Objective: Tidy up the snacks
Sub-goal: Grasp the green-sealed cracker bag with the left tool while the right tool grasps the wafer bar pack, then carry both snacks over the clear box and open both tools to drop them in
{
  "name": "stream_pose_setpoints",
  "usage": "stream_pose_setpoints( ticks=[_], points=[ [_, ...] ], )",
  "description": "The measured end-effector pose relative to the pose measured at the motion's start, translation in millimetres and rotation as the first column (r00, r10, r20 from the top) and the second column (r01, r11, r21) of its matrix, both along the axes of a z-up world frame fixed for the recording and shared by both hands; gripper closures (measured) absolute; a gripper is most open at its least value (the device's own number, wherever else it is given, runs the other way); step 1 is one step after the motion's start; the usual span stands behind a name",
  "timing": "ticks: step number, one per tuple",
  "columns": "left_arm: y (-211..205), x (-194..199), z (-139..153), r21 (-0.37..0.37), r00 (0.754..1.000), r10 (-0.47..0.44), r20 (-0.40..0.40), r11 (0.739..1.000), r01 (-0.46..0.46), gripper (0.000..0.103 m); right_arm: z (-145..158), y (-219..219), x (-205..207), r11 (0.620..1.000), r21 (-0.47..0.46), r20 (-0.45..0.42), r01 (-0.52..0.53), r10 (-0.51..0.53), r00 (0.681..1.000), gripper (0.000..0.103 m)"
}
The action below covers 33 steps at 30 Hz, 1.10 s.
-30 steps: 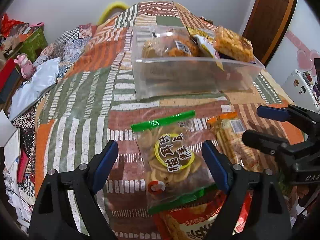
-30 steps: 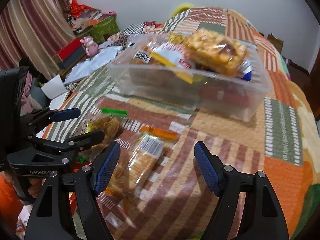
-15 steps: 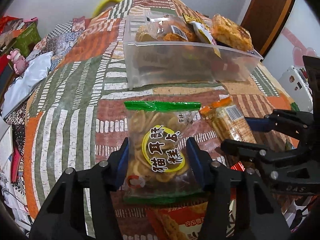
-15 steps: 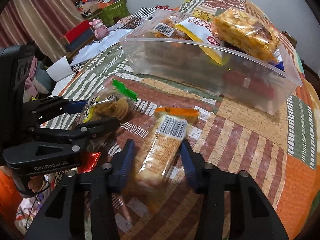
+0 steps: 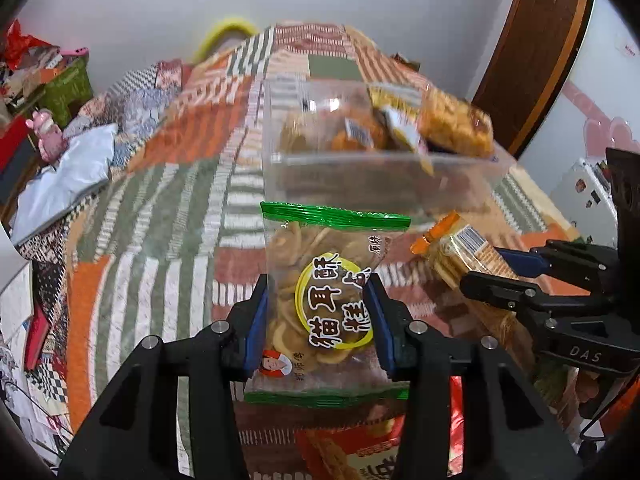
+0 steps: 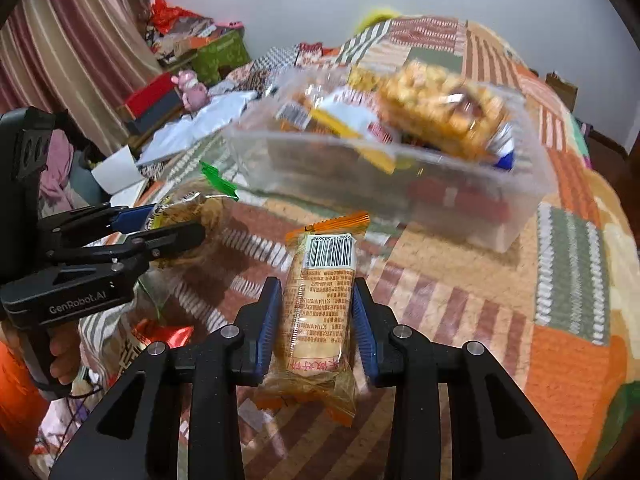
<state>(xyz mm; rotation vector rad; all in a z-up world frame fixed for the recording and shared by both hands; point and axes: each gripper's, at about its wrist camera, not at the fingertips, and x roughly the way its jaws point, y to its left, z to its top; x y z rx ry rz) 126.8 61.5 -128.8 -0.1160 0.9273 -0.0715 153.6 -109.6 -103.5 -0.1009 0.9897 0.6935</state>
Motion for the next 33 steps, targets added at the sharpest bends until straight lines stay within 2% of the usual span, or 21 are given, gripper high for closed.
stream_pose_setpoints(
  ticks=[8, 18, 24, 33],
  points=[
    [-1, 7, 38, -0.026, 0.995, 0.006, 0.096, 1.000, -0.004, 0.058, 35, -9, 2, 0.999, 0.042, 0.111, 0.033, -0.037, 0.993, 0.071],
    [-17, 31, 71, -0.030, 0.985, -0.021, 0.173, 0.999, 0.027, 0.058, 59, -20, 24, 0.994, 0.078, 0.177, 0.083, -0.096, 0.980, 0.071],
    [-22, 51, 80, -0.024, 0.979, -0.030, 0.202, 0.999, 0.036, 0.058, 68, -28, 43, 0.988, 0.101, 0.199, 0.115, -0.133, 0.971, 0.071],
    [-22, 88, 73, -0.025, 0.982, -0.026, 0.187, 0.999, 0.031, 0.058, 70, -33, 73, 0.982, 0.112, 0.211, 0.152, -0.173, 0.962, 0.071]
  ],
)
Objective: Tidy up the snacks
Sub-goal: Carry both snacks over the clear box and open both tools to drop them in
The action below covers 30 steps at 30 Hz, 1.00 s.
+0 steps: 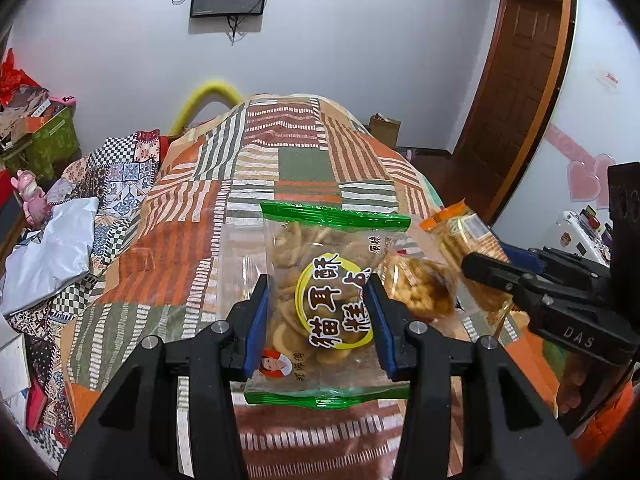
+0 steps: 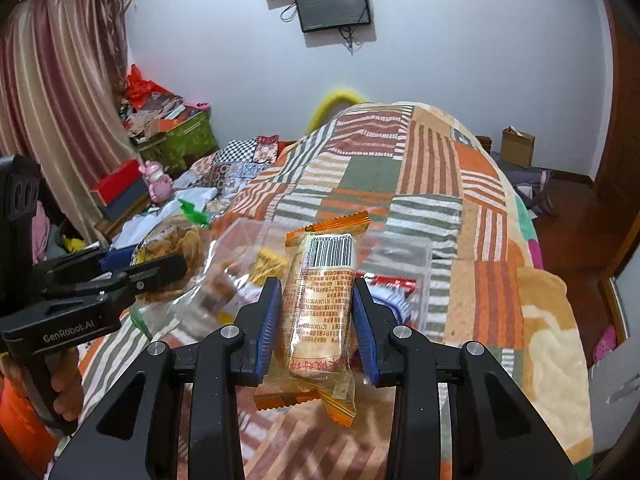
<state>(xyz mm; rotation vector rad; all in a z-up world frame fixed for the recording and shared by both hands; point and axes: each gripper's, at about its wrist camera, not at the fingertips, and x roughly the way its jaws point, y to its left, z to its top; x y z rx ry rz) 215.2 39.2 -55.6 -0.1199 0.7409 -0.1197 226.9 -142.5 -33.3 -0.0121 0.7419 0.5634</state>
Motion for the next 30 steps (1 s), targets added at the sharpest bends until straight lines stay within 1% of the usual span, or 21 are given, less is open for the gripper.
stream_pose_setpoints(
  ticks=[6, 10, 17, 19, 21, 23, 24, 30],
  points=[
    [7, 23, -9, 0.006, 1.000, 0.020, -0.013, 1.000, -0.020, 0.058, -4, -7, 26, 0.999, -0.016, -0.002, 0.040, -0.040, 0.999, 0.071],
    [15, 39, -16, -0.008, 0.999, 0.038, -0.033, 0.999, -0.038, 0.058, -12, -8, 39, 0.998, -0.031, -0.014, 0.058, -0.059, 0.998, 0.071],
    [17, 59, -31, -0.011, 0.996, 0.039, -0.080, 0.999, -0.040, 0.058, -25, -4, 53, 0.997, -0.050, -0.050, 0.060, -0.062, 0.997, 0.070],
    [17, 61, -33, -0.008, 0.996, 0.045, -0.081, 0.999, -0.046, 0.058, -28, -4, 54, 0.996, -0.057, -0.053, 0.065, -0.068, 0.996, 0.070],
    [17, 62, -34, -0.008, 0.996, 0.045, -0.081, 0.999, -0.046, 0.055, -30, -6, 54, 0.996, -0.055, -0.057, 0.068, -0.071, 0.996, 0.069],
    [18, 62, -34, -0.019, 0.995, 0.046, -0.086, 0.999, -0.048, 0.042, -30, -8, 55, 0.996, -0.050, -0.063, 0.074, -0.077, 0.995, 0.062],
    [19, 62, -34, -0.031, 0.995, 0.048, -0.086, 0.998, -0.051, 0.039, -30, -9, 56, 0.996, -0.046, -0.065, 0.076, -0.079, 0.995, 0.061],
    [19, 59, -26, -0.038, 0.996, 0.050, -0.072, 0.998, -0.053, 0.035, -25, -10, 52, 0.997, -0.039, -0.060, 0.068, -0.070, 0.996, 0.059]
  ],
)
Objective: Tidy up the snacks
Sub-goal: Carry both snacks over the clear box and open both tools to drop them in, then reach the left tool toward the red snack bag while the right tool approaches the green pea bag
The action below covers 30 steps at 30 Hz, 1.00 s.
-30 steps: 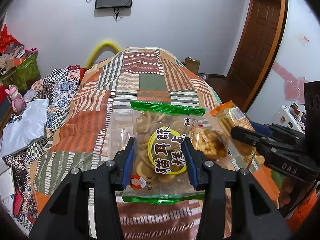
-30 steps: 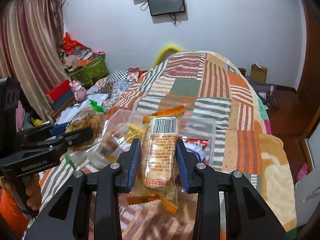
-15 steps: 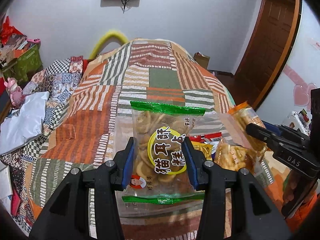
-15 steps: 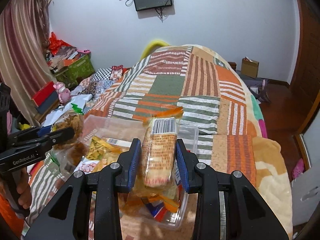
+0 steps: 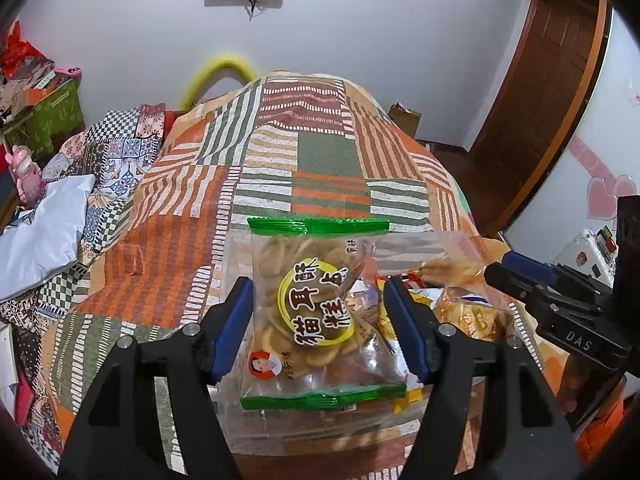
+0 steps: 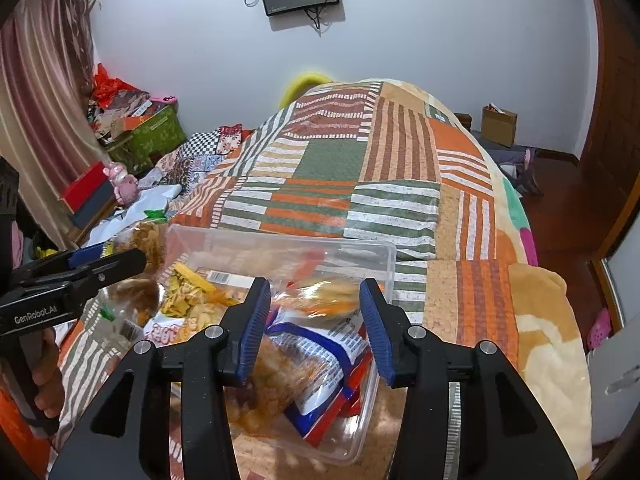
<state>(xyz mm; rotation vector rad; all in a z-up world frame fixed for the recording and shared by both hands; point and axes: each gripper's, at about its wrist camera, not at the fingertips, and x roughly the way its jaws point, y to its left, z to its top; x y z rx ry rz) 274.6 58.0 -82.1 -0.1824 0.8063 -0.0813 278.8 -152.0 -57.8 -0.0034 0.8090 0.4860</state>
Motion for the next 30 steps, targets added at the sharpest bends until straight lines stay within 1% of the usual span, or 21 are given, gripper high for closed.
stream_pose_setpoints(
  ticks=[8, 13, 18, 23, 24, 26, 30],
  points=[
    [-5, -16, 15, 0.021, 0.999, -0.003, 0.036, 1.000, 0.002, 0.022, 15, 2, -21, 1.000, -0.010, 0.051, -0.027, 0.027, 0.998, 0.047],
    [-9, -31, 18, 0.048, 0.999, -0.009, 0.036, 0.999, 0.007, 0.021, 23, 0, -37, 0.999, 0.001, 0.068, -0.044, 0.044, 0.997, 0.042],
    [-12, -51, 16, 0.073, 1.000, -0.014, 0.018, 0.997, 0.012, 0.021, 26, 0, -56, 0.997, -0.014, 0.073, -0.069, 0.070, 0.995, 0.041],
    [-12, -77, 15, 0.080, 1.000, -0.012, 0.002, 0.997, 0.012, 0.020, 27, -5, -78, 0.996, -0.008, 0.068, -0.086, 0.087, 0.994, 0.040],
    [-12, -84, 15, 0.084, 1.000, -0.011, -0.001, 0.996, 0.011, 0.020, 27, -6, -83, 0.996, -0.007, 0.068, -0.089, 0.089, 0.994, 0.040],
    [-14, -95, 13, 0.092, 1.000, -0.010, -0.005, 0.996, 0.011, 0.016, 26, -7, -93, 0.996, -0.006, 0.068, -0.091, 0.092, 0.993, 0.036],
    [-21, -118, 9, 0.124, 1.000, -0.022, -0.016, 0.992, 0.024, 0.015, 25, -9, -109, 0.995, -0.014, 0.062, -0.100, 0.100, 0.993, 0.035]
  ],
)
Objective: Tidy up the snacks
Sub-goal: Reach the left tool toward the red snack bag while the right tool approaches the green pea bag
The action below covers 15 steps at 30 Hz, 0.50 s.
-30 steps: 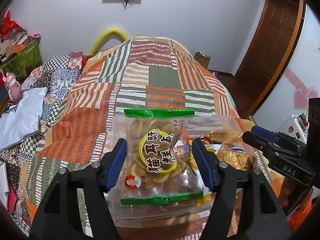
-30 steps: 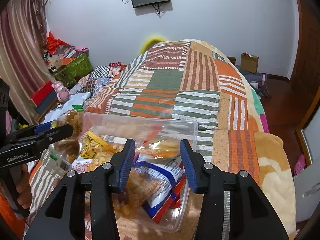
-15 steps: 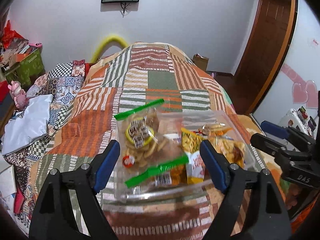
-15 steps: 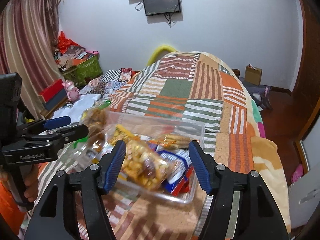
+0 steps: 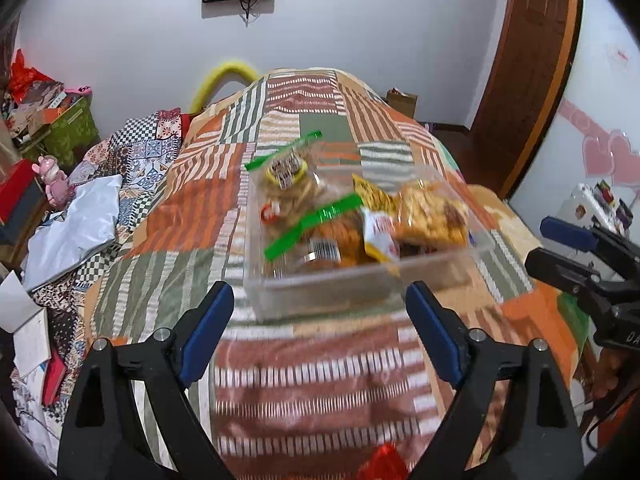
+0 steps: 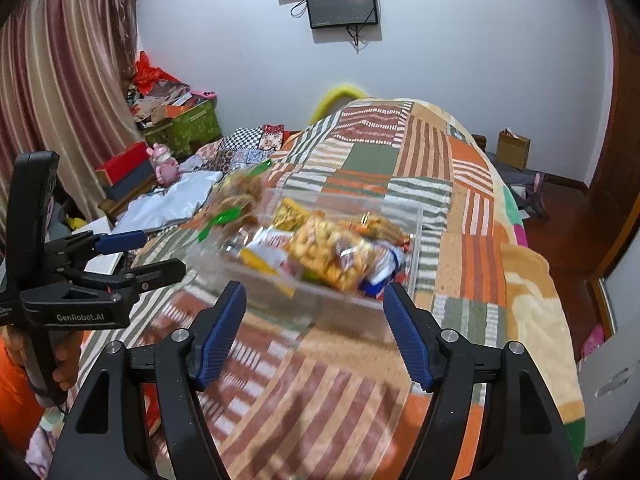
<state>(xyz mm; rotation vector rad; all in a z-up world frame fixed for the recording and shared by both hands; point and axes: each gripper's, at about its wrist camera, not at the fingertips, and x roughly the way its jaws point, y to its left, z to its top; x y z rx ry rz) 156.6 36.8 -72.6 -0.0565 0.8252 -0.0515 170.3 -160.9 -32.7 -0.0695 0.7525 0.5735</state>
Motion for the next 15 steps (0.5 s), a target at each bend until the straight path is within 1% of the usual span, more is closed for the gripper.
stream_pose_setpoints(
  ticks=[2, 7, 13, 15],
  points=[
    [-4, -8, -2, 0.007, 1.000, -0.006, -0.008, 1.000, 0.006, 0.014, -1, -1, -8, 1.000, -0.009, -0.003, -0.005, 0.005, 1.000, 0.035],
    [-12, -26, -11, -0.011, 0.999, -0.011, -0.037, 1.000, 0.011, 0.014, -6, -5, -26, 1.000, -0.024, -0.021, -0.013, 0.013, 1.000, 0.035],
    [-18, -47, -28, -0.014, 0.995, -0.019, -0.094, 1.000, 0.017, 0.014, -21, -10, -47, 0.998, -0.060, -0.062, -0.024, 0.021, 0.998, 0.035],
    [-17, -55, -35, -0.016, 0.993, -0.011, -0.117, 1.000, 0.009, 0.014, -27, -13, -53, 0.998, -0.058, -0.082, -0.026, 0.021, 0.996, 0.035]
  ],
)
